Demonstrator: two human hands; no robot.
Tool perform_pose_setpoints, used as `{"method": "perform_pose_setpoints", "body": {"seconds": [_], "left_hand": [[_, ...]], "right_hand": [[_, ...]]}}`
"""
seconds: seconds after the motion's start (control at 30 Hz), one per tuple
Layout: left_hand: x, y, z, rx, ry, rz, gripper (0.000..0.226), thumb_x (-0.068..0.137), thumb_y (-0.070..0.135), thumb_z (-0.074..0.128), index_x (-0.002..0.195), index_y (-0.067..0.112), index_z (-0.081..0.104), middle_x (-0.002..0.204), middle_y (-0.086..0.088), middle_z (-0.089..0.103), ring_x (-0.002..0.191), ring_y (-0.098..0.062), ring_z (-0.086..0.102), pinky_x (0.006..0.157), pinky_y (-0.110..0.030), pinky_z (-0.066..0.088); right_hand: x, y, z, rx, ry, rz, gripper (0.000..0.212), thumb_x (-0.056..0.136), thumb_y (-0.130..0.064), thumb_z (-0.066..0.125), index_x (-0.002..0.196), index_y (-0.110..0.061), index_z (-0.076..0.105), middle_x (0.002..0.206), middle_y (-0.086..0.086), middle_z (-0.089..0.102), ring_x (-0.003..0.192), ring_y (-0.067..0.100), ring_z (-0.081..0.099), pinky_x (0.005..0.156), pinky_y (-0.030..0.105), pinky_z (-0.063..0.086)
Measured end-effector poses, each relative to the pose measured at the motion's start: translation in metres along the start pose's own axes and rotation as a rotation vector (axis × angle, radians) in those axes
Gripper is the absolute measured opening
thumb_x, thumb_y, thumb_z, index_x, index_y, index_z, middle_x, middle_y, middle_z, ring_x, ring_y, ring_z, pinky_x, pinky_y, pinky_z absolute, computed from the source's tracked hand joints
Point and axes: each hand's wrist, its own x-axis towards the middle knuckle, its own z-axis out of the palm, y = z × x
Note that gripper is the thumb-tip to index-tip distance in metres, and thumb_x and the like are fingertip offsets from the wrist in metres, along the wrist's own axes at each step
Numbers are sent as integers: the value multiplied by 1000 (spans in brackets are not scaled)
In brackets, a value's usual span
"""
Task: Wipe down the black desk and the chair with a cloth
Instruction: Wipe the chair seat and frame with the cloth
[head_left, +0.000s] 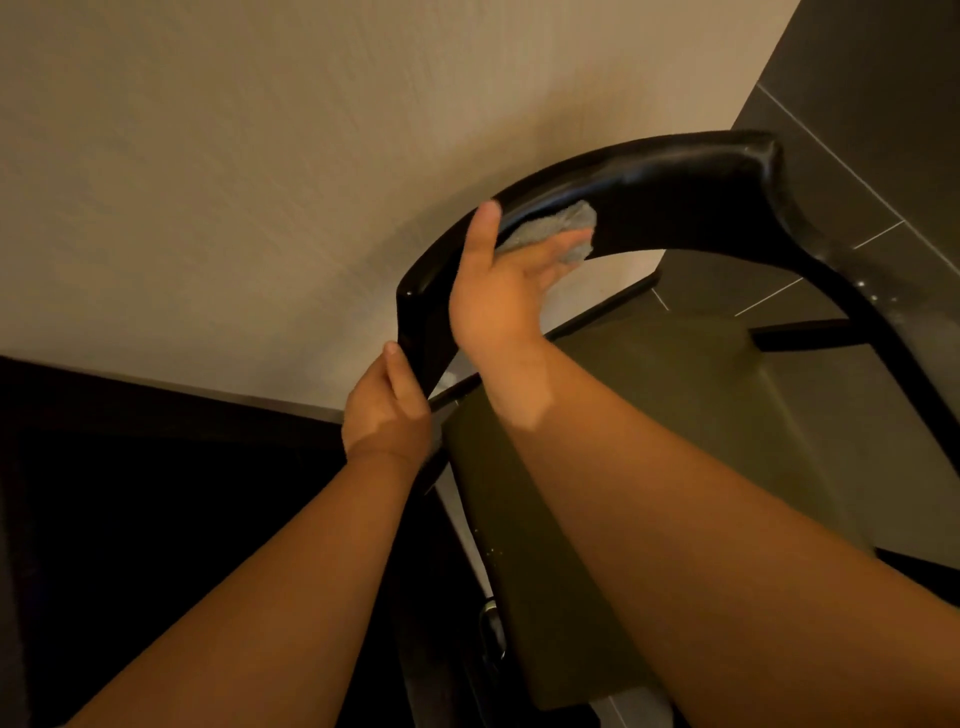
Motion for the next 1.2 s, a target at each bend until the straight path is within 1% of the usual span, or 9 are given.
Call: {"method": "perform_pose_setpoints", "body": {"seconds": [0.13, 0.3, 0.43, 0.53, 0.73, 0.87, 0.97, 1.1, 1.2], "left_hand": [[21, 35, -17, -116, -62, 78, 50, 111, 54, 26, 111, 25, 66, 109, 5, 68, 112, -15, 63, 99, -27, 41], [65, 100, -20, -124, -222, 117, 47, 111, 54, 33, 114, 27, 72, 113, 1, 74, 108, -14, 69, 103, -38, 54], [74, 117, -19, 144, -300, 198, 47, 111, 50, 39, 98, 18, 72, 102, -11, 72, 95, -21, 65, 85, -33, 51], [76, 135, -19, 325, -371, 160, 59, 111, 54, 29, 124, 13, 70, 113, -6, 65, 98, -20, 58, 85, -27, 37], [85, 146, -5, 381, -395, 95, 74, 109, 61, 27, 157, 7, 43, 162, -17, 42, 147, -29, 42, 116, -29, 28], [86, 141, -6, 397, -408, 130, 76, 109, 61, 20, 158, 6, 39, 164, -18, 38, 150, -29, 37, 116, -29, 26], [85, 142, -5, 427, -410, 147, 73, 111, 57, 19, 152, 4, 50, 156, -21, 48, 143, -31, 45, 99, -24, 29], [85, 142, -7, 489, -400, 150, 81, 109, 62, 17, 140, 2, 61, 139, -24, 61, 125, -34, 57, 94, -27, 35], [84, 141, -8, 528, -396, 172, 83, 106, 67, 17, 109, 4, 71, 106, -20, 69, 94, -31, 63, 76, -33, 42]], "right_hand": [[-27, 41, 0, -195, -275, -68, 102, 100, -65, 38, 148, -24, -42, 163, 8, -34, 155, 24, -16, 127, 40, 1], [21, -19, -14, 194, 85, 203, 79, 108, -52, 30, 158, -20, -23, 169, 4, -17, 156, 18, -7, 120, 33, -3], [2, 4, -3, 78, -103, 92, 88, 105, -57, 31, 151, -23, -36, 165, 9, -28, 155, 21, -16, 120, 33, -6], [-20, 37, 5, -29, -306, -6, 89, 104, -59, 31, 148, -28, -40, 163, 8, -34, 153, 20, -21, 122, 34, -6], [35, 0, -11, 126, 58, 128, 91, 102, -64, 27, 150, -24, -39, 166, 10, -27, 156, 20, -11, 113, 26, -3], [21, 8, -6, 3, -27, 77, 94, 100, -67, 28, 147, -26, -43, 165, 12, -29, 156, 24, -9, 126, 39, 2], [9, 20, -2, -58, -135, 30, 96, 101, -65, 32, 148, -23, -41, 164, 13, -30, 156, 27, -11, 127, 41, 1], [35, 1, -23, 73, 30, 77, 91, 103, -61, 29, 149, -23, -40, 165, 15, -28, 157, 29, -1, 122, 37, 10], [40, 1, -28, 39, 71, 71, 90, 103, -62, 27, 149, -24, -41, 164, 16, -29, 157, 31, 4, 121, 38, 14]]}}
